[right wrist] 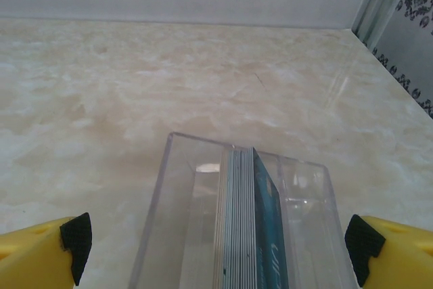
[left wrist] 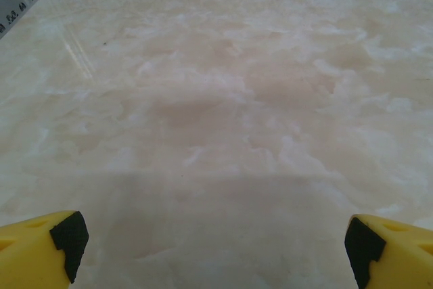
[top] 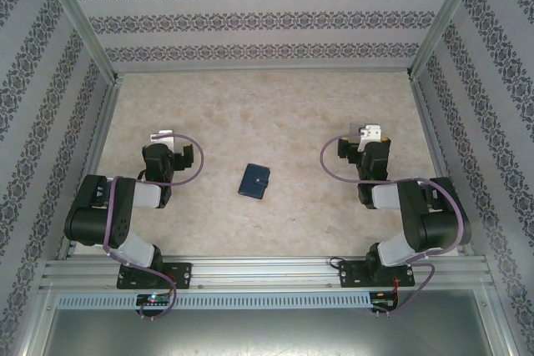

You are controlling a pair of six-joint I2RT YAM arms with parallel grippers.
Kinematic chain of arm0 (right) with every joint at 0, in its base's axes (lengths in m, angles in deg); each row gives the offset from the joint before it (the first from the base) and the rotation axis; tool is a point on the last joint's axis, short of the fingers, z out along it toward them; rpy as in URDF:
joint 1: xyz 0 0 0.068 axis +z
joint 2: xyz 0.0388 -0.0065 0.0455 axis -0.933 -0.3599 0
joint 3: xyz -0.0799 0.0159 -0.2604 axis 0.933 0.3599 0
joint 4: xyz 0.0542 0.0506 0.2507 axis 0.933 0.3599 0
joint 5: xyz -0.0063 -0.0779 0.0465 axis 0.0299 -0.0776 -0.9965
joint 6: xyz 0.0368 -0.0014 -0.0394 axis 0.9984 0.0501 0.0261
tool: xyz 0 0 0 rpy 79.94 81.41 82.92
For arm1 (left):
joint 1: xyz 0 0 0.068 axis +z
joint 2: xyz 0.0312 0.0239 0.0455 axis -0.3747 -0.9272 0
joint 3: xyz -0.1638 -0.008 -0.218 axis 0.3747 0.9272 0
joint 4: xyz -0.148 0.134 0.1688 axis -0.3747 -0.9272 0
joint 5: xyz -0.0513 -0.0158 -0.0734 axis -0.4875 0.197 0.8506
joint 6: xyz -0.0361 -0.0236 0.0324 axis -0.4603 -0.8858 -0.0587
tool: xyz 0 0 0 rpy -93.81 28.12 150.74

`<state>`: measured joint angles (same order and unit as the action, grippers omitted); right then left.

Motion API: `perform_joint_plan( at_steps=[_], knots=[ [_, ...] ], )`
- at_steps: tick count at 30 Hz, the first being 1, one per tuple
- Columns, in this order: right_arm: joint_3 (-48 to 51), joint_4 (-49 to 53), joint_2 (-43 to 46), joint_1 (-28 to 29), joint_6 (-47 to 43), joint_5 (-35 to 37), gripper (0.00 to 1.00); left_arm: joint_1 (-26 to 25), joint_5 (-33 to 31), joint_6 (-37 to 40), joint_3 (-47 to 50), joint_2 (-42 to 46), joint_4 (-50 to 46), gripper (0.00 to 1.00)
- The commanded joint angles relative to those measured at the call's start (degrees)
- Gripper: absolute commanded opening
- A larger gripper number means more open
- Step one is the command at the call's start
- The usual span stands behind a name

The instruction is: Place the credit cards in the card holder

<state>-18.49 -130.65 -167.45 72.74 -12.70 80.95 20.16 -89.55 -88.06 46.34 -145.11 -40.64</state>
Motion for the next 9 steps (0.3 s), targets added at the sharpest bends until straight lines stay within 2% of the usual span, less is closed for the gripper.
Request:
perform_joint_plan(
  at_steps=[1,9],
  knots=[
    [-1.00,0.32,0.26,-0.89,0.85,-1.81,0.98,0.53,0.95,0.57,-0.64,0.06,2.21,0.99],
    [-0.54,-0.29,0.55,-0.80,0.64,-1.77,0.98,0.54,0.90,0.57,-0.63,0.06,2.29,0.99]
  ],
)
